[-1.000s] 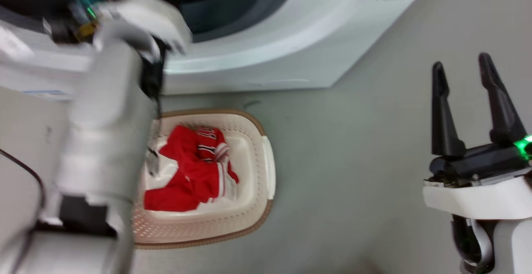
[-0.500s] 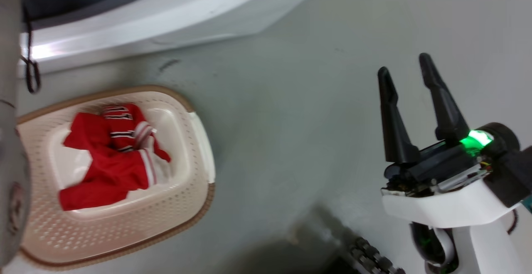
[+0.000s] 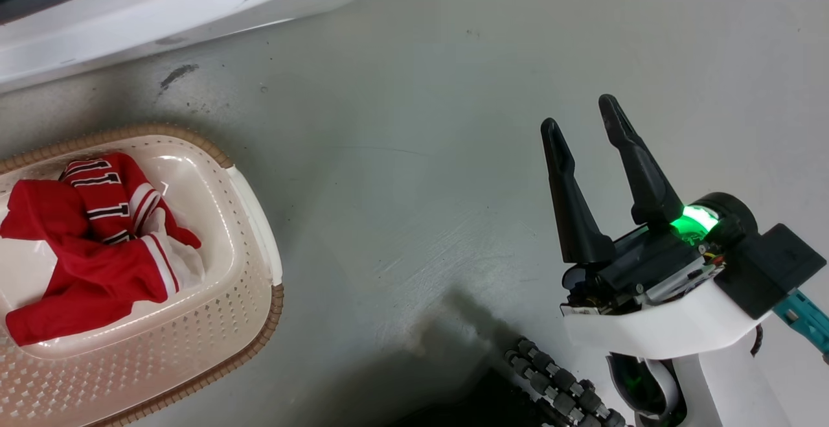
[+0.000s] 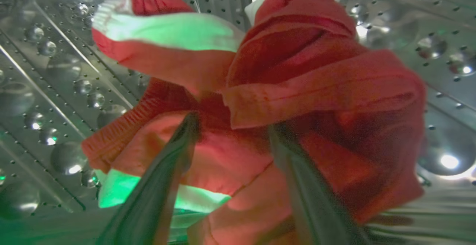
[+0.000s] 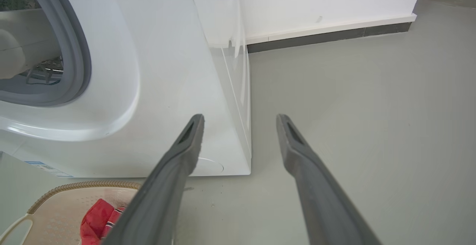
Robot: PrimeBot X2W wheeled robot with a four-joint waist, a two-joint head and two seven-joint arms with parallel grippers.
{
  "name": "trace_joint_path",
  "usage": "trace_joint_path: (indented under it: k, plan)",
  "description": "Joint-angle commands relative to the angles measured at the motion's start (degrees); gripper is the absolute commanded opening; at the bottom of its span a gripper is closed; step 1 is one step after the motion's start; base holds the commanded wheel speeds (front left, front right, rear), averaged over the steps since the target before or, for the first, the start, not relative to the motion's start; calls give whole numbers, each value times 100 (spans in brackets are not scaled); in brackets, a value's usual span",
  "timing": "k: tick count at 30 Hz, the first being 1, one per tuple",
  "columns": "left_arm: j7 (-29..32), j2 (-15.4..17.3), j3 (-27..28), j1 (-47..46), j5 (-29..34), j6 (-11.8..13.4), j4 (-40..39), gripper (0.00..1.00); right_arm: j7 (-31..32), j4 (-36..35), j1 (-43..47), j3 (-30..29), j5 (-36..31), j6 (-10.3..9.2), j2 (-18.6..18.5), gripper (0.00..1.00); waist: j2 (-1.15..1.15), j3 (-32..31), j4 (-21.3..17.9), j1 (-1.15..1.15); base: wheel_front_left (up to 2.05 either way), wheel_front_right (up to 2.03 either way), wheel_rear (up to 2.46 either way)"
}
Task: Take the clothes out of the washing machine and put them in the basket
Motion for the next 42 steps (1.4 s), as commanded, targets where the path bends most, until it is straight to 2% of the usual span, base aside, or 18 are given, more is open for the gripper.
trace_joint_path:
  k: [1,8,16,20,33,42]
  plan:
    - [85,-102,-54,312,-1,54,149,0,-29,-21,-112,23,57,-3,11,100,0,-1,-3,-1,0,0,0]
    - [-239,-34,-37,409,-36,351,-224,0,-28,-23,-144,32,91,-4,12,100,0,-73,25,-1,0,0,0]
    - [-1526,75,11,770,-105,543,-1003,0,-28,55,-172,-35,-35,-3,11,100,0,-381,223,-1,0,0,0]
    - [-2128,-6,77,1009,-233,571,-1294,0,-28,81,-169,-126,-164,-3,11,100,0,-603,405,-1,0,0,0]
    - [-3625,-439,255,2357,-806,320,-1534,0,46,277,110,-516,-539,-3,9,100,0,-1499,1015,-1,0,0,0]
    - [-3771,-615,305,3058,-1143,-2,-1376,0,227,204,303,-696,-628,-4,8,100,0,-1876,1237,-1,0,0,0]
